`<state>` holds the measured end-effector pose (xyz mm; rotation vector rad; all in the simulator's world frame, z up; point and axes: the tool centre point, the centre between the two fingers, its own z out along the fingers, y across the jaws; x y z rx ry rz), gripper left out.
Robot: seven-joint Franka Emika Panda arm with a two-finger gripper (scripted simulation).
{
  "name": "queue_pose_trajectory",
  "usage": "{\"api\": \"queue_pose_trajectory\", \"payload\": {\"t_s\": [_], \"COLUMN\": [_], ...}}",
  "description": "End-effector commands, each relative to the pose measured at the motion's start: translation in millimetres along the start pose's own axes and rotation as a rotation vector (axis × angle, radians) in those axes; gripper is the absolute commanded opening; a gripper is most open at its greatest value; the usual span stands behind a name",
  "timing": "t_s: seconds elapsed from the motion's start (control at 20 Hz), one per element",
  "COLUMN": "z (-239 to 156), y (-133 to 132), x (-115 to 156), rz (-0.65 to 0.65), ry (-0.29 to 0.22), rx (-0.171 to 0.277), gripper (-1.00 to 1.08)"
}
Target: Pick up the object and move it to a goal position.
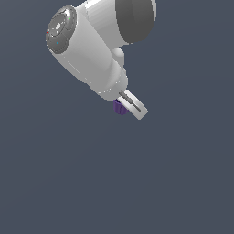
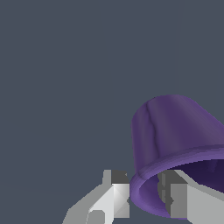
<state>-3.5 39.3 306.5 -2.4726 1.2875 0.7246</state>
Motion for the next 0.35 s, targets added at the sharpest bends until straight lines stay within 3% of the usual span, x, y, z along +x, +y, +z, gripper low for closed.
{"api": "queue_pose_trajectory", "payload": {"t_s": [0.0,0.3], "z": [-6.6,-9.4], "y": [-2.6,-4.7], "x": [-4.0,-5.3], "rz": [0.0,0.0], "ry": [0.0,-0.001], "rx": [0.0,0.001], "gripper": [-1.0,-1.0]}}
